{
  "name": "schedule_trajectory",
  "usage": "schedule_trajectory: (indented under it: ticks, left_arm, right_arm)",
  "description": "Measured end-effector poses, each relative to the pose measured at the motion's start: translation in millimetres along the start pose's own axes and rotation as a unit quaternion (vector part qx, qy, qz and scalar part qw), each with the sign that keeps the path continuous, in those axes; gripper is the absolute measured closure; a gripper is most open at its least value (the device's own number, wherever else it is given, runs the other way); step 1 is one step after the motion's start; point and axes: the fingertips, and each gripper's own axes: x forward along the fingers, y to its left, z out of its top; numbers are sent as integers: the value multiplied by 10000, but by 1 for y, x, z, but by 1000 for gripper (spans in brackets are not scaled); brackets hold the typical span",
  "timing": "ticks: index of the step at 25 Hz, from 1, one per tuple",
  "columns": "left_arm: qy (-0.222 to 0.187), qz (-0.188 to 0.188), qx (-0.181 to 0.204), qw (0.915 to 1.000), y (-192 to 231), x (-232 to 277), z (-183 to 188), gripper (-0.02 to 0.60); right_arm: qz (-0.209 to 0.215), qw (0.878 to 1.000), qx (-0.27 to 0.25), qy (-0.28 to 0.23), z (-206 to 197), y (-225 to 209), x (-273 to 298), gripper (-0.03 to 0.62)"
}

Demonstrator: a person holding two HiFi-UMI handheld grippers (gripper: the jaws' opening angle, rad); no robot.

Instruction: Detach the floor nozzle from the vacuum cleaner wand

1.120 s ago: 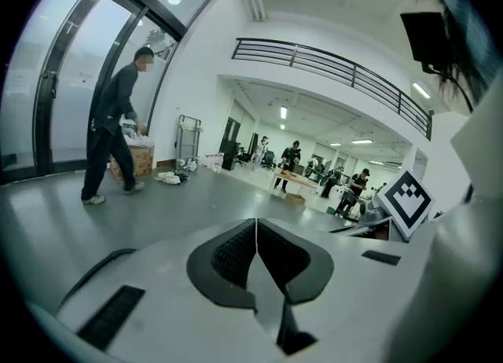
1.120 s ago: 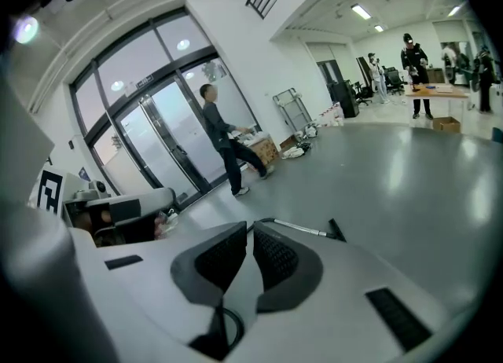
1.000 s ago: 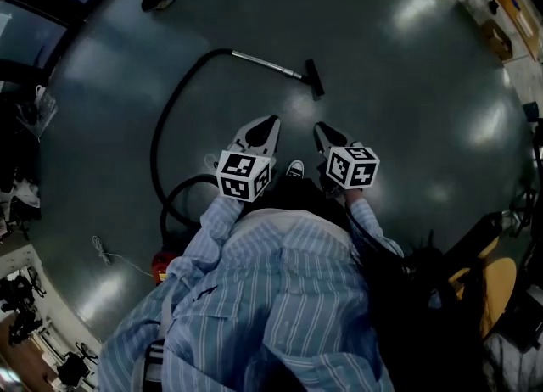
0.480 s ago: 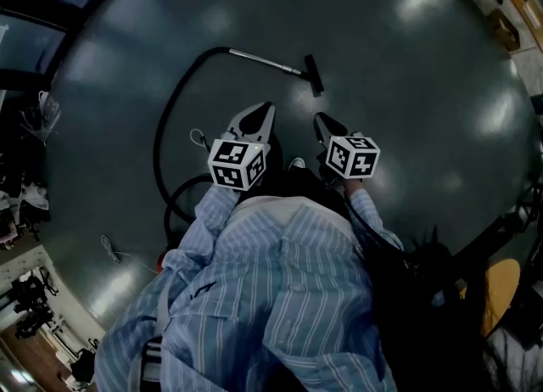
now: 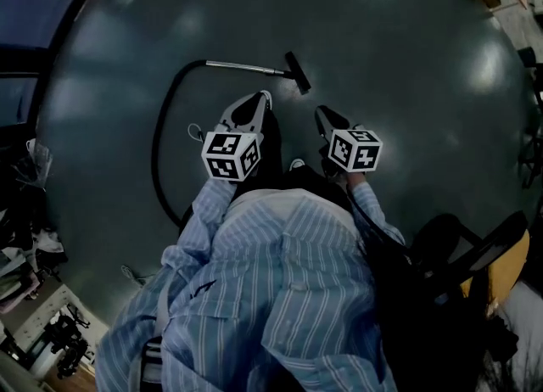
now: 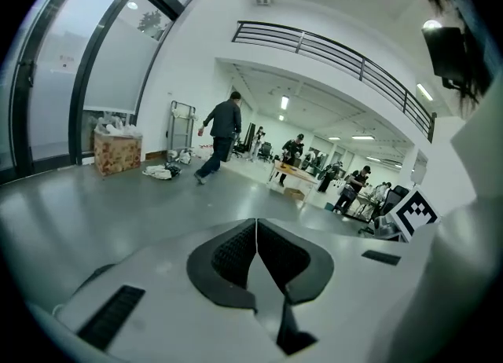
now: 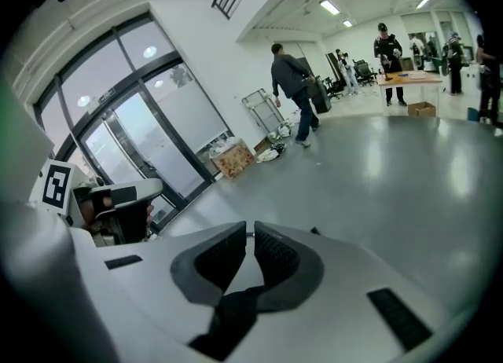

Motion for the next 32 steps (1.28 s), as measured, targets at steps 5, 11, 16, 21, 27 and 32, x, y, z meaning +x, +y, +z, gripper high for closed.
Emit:
schedule_trajectory:
  ticks: [5,11,16,21,27,32]
  left_arm:
    - [236,-182,-34,9995,57,45,29,571]
    - [605,-388,151,9973,135,102,49,571]
    - [1015,-704,409,9915,180,146,49,571]
    - [1218,-1345,71,9834,201,196,37,569]
    - [1599,-1891,-798,9656,218,265,-8,563]
    - [2363,-2053,-148,9496,238,317,-84,453]
  right_arm:
    - [-128,9995,232,141,33,0,53,562]
    - [-208,9967,559,553,57,0,128,559]
    - [-221,9933,674,916,70,-11,176,475]
    - [-311,9901,442,1299,67,-34,217,423]
    - [-438,9860,465,1539,47,-84,269,405]
    - [-558,9803,619,1789,9,-140,321,398]
